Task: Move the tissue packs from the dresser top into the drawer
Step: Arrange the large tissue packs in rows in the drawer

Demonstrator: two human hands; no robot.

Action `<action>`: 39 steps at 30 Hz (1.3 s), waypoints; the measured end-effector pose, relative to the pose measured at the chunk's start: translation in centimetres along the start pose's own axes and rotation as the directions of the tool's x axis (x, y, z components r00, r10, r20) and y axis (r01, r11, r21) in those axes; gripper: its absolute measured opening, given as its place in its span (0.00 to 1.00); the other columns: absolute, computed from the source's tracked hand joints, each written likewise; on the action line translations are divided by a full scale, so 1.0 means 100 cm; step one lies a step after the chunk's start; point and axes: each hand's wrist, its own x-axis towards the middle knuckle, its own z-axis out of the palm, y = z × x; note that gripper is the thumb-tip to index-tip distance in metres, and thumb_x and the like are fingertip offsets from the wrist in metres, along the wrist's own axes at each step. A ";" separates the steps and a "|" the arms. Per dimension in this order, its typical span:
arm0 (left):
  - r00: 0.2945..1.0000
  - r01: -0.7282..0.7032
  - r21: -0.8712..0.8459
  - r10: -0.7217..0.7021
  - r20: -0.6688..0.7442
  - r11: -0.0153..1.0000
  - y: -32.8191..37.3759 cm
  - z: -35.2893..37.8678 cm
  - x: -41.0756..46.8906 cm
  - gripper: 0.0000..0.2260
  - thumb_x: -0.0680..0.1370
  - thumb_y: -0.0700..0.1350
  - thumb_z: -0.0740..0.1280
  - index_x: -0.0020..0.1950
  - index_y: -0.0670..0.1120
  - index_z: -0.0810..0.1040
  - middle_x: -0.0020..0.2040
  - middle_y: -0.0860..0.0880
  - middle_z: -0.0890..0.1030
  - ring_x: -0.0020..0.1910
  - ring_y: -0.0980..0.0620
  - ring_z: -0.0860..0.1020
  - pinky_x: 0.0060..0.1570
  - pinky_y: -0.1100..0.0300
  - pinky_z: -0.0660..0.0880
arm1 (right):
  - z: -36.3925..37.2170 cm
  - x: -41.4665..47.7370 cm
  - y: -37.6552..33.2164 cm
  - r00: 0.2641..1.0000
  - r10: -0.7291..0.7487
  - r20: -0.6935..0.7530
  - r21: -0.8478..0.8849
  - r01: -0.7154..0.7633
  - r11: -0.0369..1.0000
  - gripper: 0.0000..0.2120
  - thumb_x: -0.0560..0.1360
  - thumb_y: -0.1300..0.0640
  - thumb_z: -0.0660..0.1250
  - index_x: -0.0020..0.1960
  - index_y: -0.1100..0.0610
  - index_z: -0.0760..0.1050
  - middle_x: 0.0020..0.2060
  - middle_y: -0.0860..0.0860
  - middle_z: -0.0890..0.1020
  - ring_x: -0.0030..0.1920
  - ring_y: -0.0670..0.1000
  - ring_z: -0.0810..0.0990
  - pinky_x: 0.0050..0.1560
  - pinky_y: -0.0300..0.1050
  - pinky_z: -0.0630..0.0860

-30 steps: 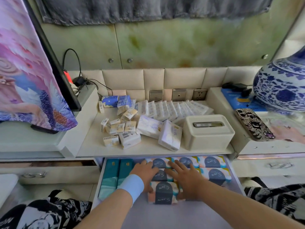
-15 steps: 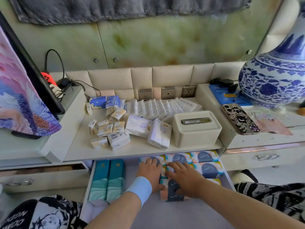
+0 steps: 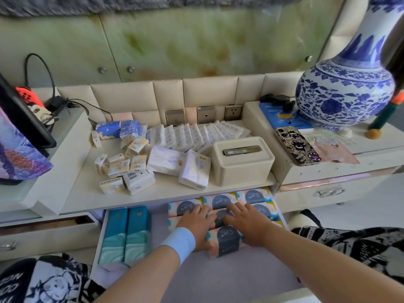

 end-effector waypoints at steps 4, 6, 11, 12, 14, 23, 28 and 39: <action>0.999 0.030 0.015 -0.031 0.015 0.999 0.007 -0.002 0.012 0.34 0.72 0.57 0.70 0.73 0.51 0.59 0.71 0.46 0.62 0.69 0.42 0.62 0.64 0.44 0.69 | 0.008 -0.004 0.004 0.999 0.041 0.011 0.017 -0.041 0.999 0.38 0.72 0.49 0.73 0.75 0.49 0.56 0.75 0.57 0.58 0.74 0.60 0.60 0.72 0.58 0.63; 0.999 0.032 0.018 -0.032 0.029 0.999 0.006 -0.004 0.015 0.34 0.72 0.57 0.70 0.74 0.51 0.59 0.71 0.45 0.61 0.70 0.42 0.61 0.64 0.45 0.69 | 0.009 -0.006 0.008 0.999 0.025 0.036 0.003 -0.026 1.000 0.43 0.69 0.46 0.76 0.74 0.47 0.54 0.74 0.56 0.58 0.74 0.60 0.59 0.72 0.59 0.63; 0.999 0.018 0.005 -0.018 0.026 1.000 0.005 -0.005 0.014 0.33 0.72 0.55 0.70 0.73 0.51 0.60 0.71 0.45 0.63 0.69 0.42 0.62 0.64 0.45 0.70 | 0.005 -0.004 0.018 0.998 -0.023 0.053 -0.161 0.031 0.986 0.43 0.69 0.52 0.77 0.74 0.49 0.53 0.72 0.59 0.61 0.70 0.61 0.64 0.66 0.57 0.69; 1.000 0.012 0.004 -0.013 0.024 1.000 0.005 -0.005 0.013 0.33 0.72 0.56 0.71 0.73 0.51 0.61 0.71 0.46 0.63 0.69 0.42 0.62 0.64 0.46 0.70 | 0.003 -0.002 0.018 0.998 -0.021 0.057 -0.176 0.031 0.984 0.43 0.69 0.52 0.77 0.74 0.49 0.54 0.71 0.59 0.62 0.69 0.61 0.65 0.66 0.57 0.69; 0.999 -0.006 -0.012 0.006 0.043 1.000 0.002 -0.007 0.012 0.36 0.70 0.57 0.72 0.74 0.52 0.61 0.71 0.46 0.63 0.69 0.43 0.62 0.65 0.46 0.70 | -0.005 0.002 0.014 0.995 -0.013 0.094 -0.177 0.029 0.984 0.44 0.68 0.50 0.78 0.74 0.49 0.55 0.71 0.59 0.62 0.69 0.60 0.64 0.67 0.57 0.67; 0.985 0.133 -0.322 -0.161 -0.062 0.937 -0.052 -0.068 -0.022 0.19 0.77 0.48 0.66 0.68 0.55 0.72 0.66 0.51 0.70 0.63 0.46 0.73 0.58 0.52 0.73 | -0.097 0.042 -0.026 0.995 0.063 0.078 0.305 -0.084 0.949 0.25 0.73 0.50 0.72 0.68 0.45 0.69 0.63 0.50 0.74 0.60 0.54 0.77 0.54 0.48 0.74; 0.853 0.347 -0.337 -0.444 -0.275 0.875 -0.120 -0.086 -0.053 0.13 0.79 0.46 0.62 0.63 0.52 0.73 0.62 0.49 0.72 0.62 0.46 0.71 0.55 0.52 0.72 | -0.137 0.083 -0.058 0.984 0.127 -0.122 0.529 -0.044 0.848 0.18 0.77 0.52 0.66 0.67 0.49 0.72 0.65 0.51 0.74 0.60 0.54 0.76 0.60 0.50 0.74; 0.778 0.561 -0.435 -0.628 -0.014 0.704 -0.181 -0.050 -0.072 0.35 0.73 0.54 0.69 0.77 0.58 0.58 0.73 0.48 0.68 0.67 0.41 0.70 0.64 0.46 0.71 | -0.154 0.159 -0.104 0.968 0.213 0.136 0.966 -0.177 0.189 0.25 0.78 0.61 0.66 0.74 0.57 0.65 0.67 0.58 0.73 0.63 0.59 0.76 0.60 0.56 0.78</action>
